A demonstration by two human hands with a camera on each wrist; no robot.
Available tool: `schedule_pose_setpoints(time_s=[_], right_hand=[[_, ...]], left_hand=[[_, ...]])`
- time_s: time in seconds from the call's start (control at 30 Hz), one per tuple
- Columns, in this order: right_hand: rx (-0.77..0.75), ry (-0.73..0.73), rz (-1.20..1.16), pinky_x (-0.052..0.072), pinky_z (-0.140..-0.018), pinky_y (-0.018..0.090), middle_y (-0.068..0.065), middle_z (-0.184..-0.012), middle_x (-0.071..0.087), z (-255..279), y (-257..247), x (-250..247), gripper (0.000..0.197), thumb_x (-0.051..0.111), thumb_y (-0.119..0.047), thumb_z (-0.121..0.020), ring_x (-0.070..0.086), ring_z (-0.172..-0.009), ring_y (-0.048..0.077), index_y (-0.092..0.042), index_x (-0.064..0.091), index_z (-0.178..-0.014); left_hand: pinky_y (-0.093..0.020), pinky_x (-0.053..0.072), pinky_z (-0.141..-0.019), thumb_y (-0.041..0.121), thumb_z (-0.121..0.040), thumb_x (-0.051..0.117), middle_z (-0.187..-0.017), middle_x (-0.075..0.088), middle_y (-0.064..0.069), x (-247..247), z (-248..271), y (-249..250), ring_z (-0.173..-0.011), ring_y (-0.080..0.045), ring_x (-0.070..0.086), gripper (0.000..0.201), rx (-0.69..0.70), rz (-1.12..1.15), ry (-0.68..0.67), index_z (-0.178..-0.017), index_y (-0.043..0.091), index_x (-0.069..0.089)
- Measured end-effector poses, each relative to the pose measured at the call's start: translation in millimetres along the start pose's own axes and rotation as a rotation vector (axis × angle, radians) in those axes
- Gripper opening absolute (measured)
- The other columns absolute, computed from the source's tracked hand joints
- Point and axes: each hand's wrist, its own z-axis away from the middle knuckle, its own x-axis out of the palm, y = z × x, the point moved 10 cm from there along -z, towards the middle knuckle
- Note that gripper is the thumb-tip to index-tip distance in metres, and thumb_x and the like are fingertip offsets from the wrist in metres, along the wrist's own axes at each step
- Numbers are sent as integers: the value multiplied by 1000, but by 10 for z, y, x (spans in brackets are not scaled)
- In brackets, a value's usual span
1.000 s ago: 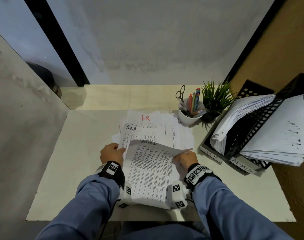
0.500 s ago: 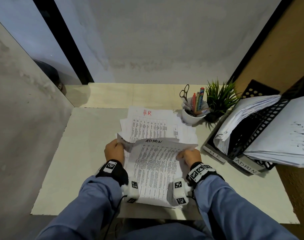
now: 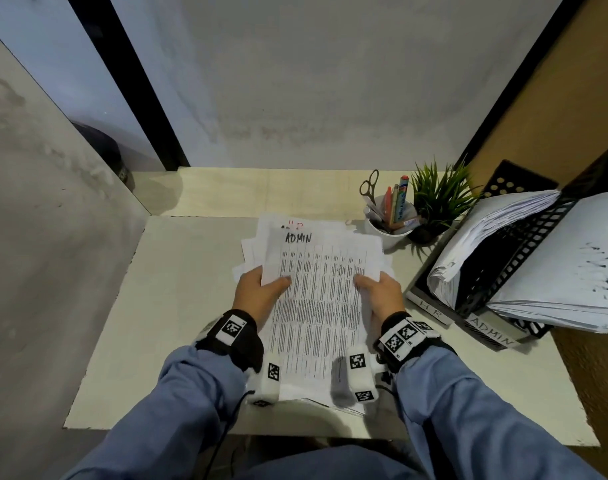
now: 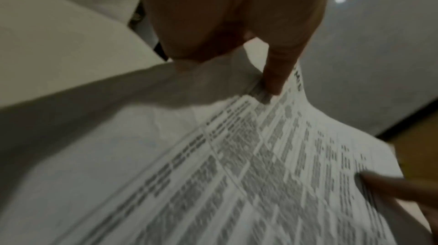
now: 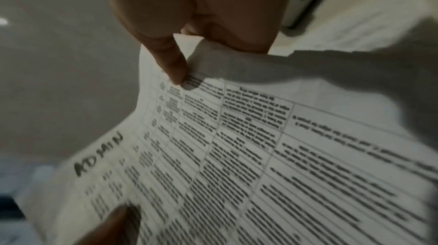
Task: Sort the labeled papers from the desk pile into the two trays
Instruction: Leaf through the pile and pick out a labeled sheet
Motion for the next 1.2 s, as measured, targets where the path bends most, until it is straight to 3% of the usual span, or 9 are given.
schedule_pose_setpoints(time_s=[0.13, 0.23, 0.37, 0.5, 0.63, 0.73, 0.97, 1.1, 1.2], right_hand=[[-342, -33, 84, 51, -63, 11, -1, -93, 65, 309, -743, 137, 28, 53, 8, -87, 62, -75, 0, -13, 58, -105], [-506, -40, 62, 53, -64, 14, -5, -90, 64, 485, -1003, 143, 31, 55, 10, -83, 64, -74, -6, -16, 57, -100], [-362, -79, 190, 51, -58, 13, 0, -81, 62, 463, -602, 174, 22, 52, 9, -84, 61, -76, 15, -12, 58, -89], [-181, -97, 350, 47, -53, 15, 3, -75, 60, 399, -146, 77, 26, 49, 7, -88, 57, -67, 15, -15, 57, -77], [-312, -5, 277, 57, -65, 24, 17, -78, 62, 460, -633, -188, 9, 52, 5, -87, 62, -72, 28, 0, 59, -85], [-502, 55, 203, 53, -71, 16, 3, -91, 66, 588, -1186, -523, 20, 57, 1, -87, 63, -82, 13, -7, 61, -106], [-829, 758, 352, 43, -89, 32, 7, -113, 58, 1023, -1936, -2131, 42, 64, -15, -81, 53, -108, 25, -13, 57, -122], [-300, 851, 399, 30, -111, 47, 16, -147, 36, 591, -1465, -2940, 94, 80, -34, -68, 32, -136, 33, -9, 31, -145], [-182, 682, 165, 49, -92, 43, 19, -118, 63, 307, -1102, -3076, 80, 88, -33, -54, 61, -107, 30, 1, 58, -120]], left_hand=[[-23, 55, -61, 11, -86, 64, -89, 68, -3, -33, 178, 676, -79, -17, 66, 15, 224, 29, 132, -89, 26, 61], [-24, 55, -71, 14, -84, 68, -97, 69, 0, -95, 259, 871, -88, -13, 67, 20, 331, 12, 163, -102, 20, 63], [-30, 56, -81, 16, -85, 67, -98, 67, 2, 34, 318, 490, -89, -9, 66, 23, 158, -120, 55, -107, 15, 60], [-11, 51, -53, 10, -90, 58, -82, 63, 3, 248, 423, 227, -61, 1, 65, 12, 52, -205, -131, -102, 10, 58], [-23, 41, -55, 19, -90, 58, -61, 47, -2, 432, 393, 564, -54, -16, 47, 18, 165, -401, -210, -73, 15, 55], [-23, 34, -52, 17, -90, 56, -59, 40, -8, 760, 569, 1110, -51, -14, 40, 26, 321, -408, -286, -64, 14, 49], [-24, 28, -51, 16, -83, 53, -48, 41, 6, 1619, 1136, 2084, -48, -16, 36, 34, 664, -305, -356, -52, 8, 42], [-13, 25, -44, -4, -86, 52, -47, 38, 9, 2160, 1414, 2334, -44, 3, 38, 40, 862, -329, -281, -55, 21, 49], [-20, 50, -63, 4, -85, 45, -83, 67, 7, 2640, 1555, 2271, -74, 1, 60, 37, 929, -411, -334, -118, 7, 62]])
